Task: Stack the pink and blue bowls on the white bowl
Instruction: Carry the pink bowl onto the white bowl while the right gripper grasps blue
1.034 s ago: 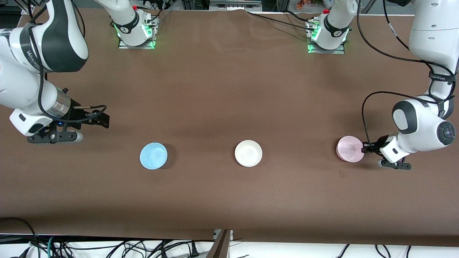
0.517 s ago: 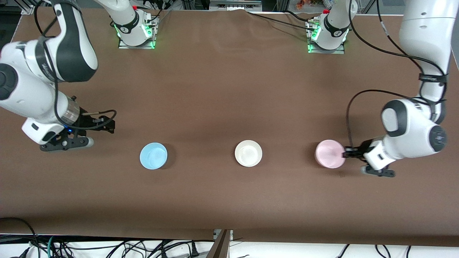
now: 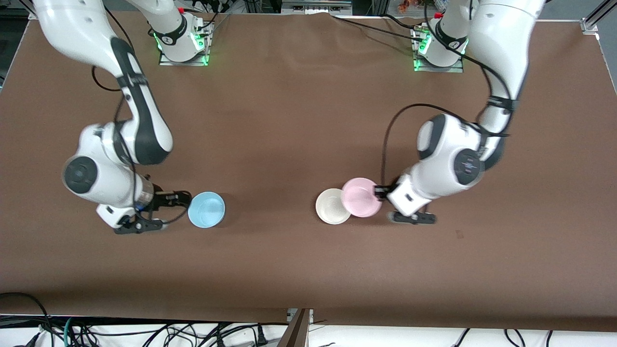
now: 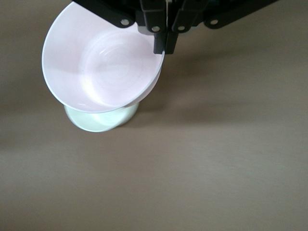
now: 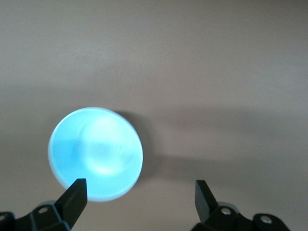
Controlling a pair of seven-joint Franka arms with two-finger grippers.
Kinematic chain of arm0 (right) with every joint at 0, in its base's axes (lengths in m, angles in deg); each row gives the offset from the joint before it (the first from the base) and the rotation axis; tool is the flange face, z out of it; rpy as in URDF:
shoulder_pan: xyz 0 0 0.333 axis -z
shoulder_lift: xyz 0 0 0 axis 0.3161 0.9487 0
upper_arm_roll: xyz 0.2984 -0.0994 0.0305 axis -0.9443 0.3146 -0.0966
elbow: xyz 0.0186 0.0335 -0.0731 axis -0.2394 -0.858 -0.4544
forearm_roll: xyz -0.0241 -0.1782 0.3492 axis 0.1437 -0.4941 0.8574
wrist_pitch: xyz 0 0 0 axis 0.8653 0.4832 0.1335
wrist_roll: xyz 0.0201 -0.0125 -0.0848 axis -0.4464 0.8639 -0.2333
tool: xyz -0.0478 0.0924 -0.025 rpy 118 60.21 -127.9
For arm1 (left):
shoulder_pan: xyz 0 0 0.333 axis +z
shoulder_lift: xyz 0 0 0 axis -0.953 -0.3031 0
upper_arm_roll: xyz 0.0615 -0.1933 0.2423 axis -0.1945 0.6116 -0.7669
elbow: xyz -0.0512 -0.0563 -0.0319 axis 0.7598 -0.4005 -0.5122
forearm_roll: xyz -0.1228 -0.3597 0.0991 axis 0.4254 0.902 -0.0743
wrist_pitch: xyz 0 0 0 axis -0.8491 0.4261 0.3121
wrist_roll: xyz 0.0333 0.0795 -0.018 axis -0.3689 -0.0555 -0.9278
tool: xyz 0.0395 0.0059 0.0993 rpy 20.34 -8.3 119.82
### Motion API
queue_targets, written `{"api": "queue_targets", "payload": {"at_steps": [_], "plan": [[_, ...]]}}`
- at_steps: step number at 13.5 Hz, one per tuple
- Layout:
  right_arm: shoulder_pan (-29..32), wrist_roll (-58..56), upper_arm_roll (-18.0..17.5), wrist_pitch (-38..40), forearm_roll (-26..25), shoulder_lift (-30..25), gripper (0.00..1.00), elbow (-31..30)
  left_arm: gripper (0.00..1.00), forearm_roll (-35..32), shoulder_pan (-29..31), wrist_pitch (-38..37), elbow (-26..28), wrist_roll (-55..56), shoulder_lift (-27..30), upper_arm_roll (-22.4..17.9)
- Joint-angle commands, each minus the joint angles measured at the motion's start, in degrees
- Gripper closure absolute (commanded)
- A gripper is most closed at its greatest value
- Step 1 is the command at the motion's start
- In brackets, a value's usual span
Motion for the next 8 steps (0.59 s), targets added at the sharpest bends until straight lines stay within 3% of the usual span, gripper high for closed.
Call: {"api": "queue_targets", "payload": {"at_steps": [1,4,7,8], "plan": [[-0.5,-0.8,-0.1,-2.3,1.2,2.7,0.03,0.5,1.0,0.2,-3.3,3.6,-1.9,2.4,-2.5,-0.9],[-2.2,0.2,-0.1,-3.4,1.3,5.1,0.21,0.0,1.0,0.1,-4.3,5.6,-1.9,2.3,-3.9,-0.9],[-2.0,0.0,-0.1,-3.6,1.4,5.9,0.84,0.5,1.0,0.0,-4.3,5.7,-4.1,2.5,-5.6,-0.9],[-1.9,0.0,-0.1,-3.5,1.6,5.8,1.0,0.6,1.0,0.0,-4.3,6.0,-4.2,2.6,-6.1,-0.9]]}}
